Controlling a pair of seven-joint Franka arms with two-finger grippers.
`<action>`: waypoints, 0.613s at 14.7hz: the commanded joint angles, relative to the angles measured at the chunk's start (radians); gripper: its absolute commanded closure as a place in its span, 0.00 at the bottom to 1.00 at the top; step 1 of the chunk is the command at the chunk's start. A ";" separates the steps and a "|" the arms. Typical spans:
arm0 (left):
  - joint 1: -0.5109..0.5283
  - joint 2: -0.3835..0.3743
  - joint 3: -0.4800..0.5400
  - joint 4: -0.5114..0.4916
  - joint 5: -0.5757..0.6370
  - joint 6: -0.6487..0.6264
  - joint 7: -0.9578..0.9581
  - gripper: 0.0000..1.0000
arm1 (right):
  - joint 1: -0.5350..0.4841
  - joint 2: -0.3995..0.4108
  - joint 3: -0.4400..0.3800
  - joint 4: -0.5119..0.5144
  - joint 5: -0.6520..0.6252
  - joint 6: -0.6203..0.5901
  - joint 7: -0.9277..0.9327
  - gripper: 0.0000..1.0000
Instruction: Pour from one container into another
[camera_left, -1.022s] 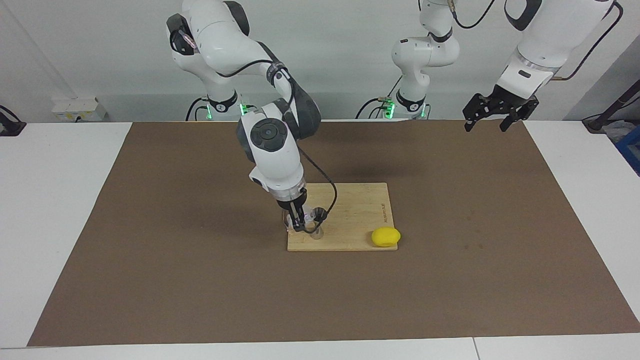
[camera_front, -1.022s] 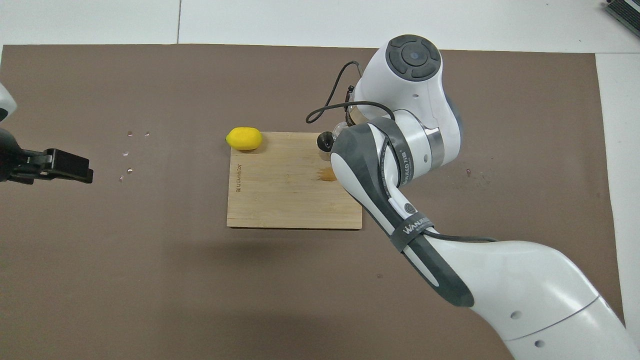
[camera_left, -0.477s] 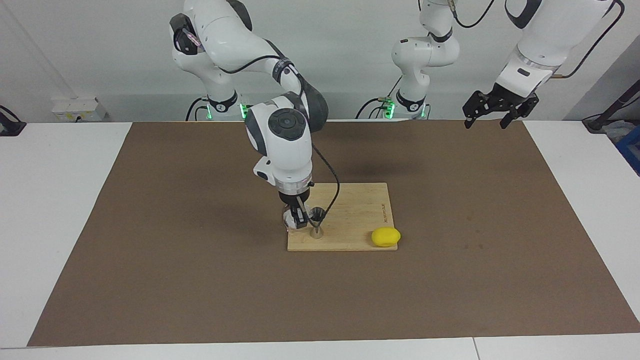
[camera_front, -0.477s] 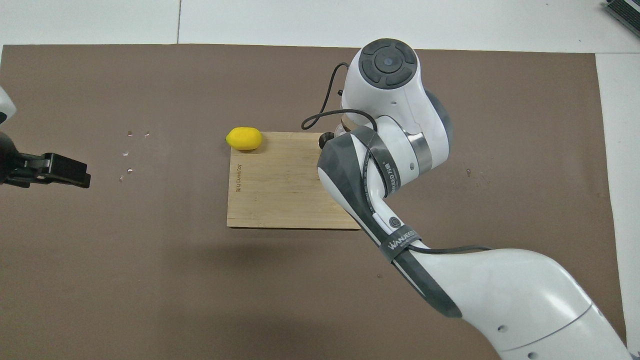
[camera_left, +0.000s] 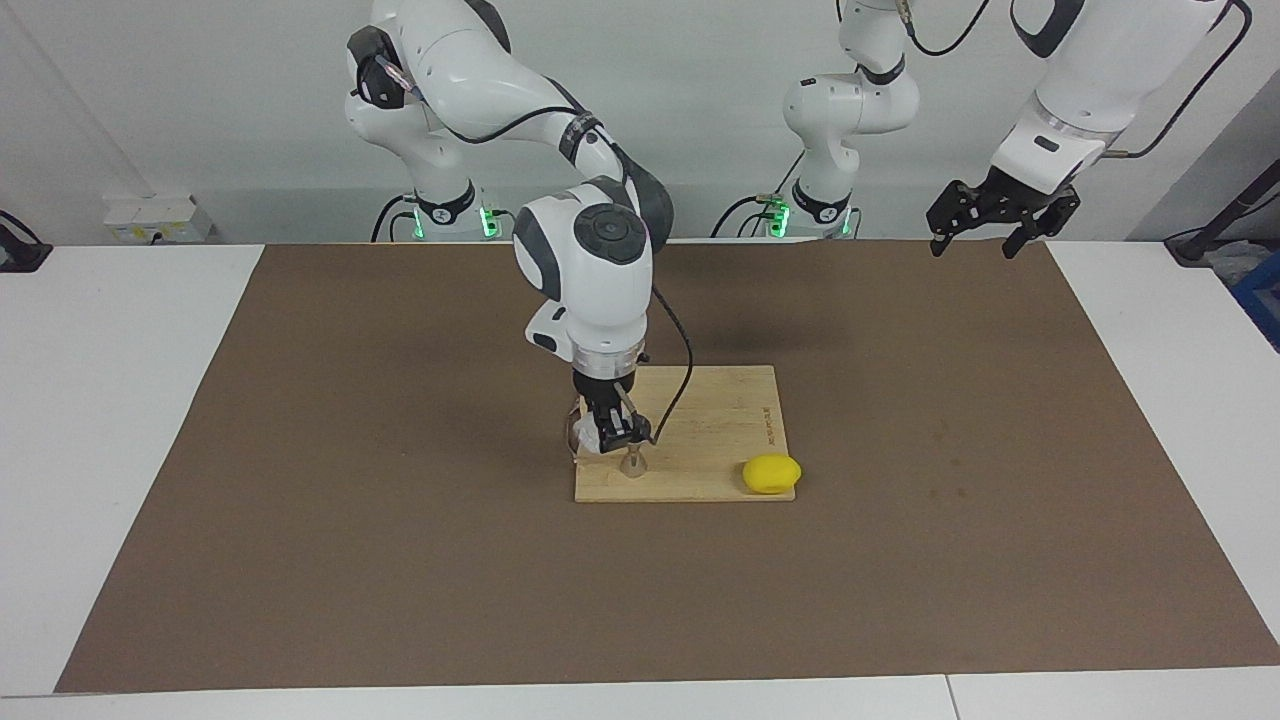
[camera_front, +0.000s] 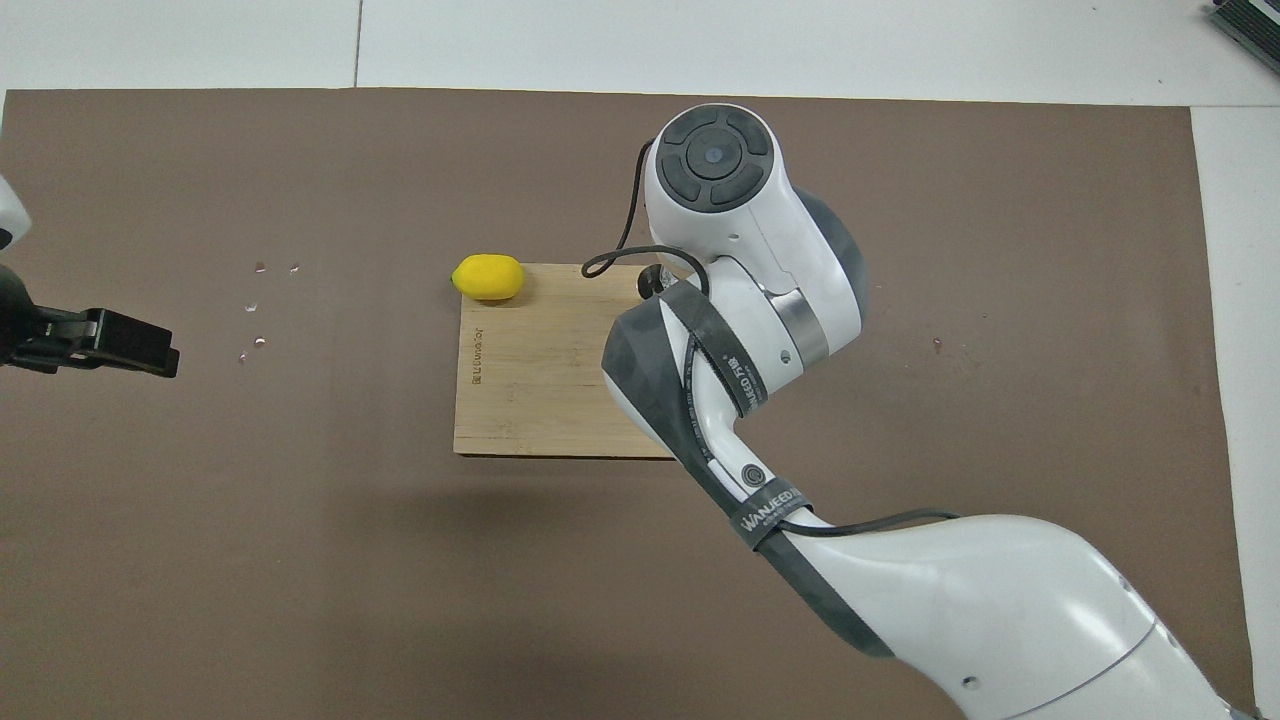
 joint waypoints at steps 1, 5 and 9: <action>0.009 -0.009 -0.006 -0.009 0.009 0.013 0.018 0.00 | 0.004 0.004 0.005 0.024 -0.056 -0.031 -0.025 1.00; 0.007 -0.016 -0.006 -0.022 0.009 0.007 0.014 0.00 | 0.024 -0.002 0.005 0.023 -0.107 -0.037 -0.033 1.00; 0.007 -0.016 -0.004 -0.022 0.009 0.005 0.015 0.00 | 0.027 -0.002 0.005 0.024 -0.109 -0.037 -0.033 1.00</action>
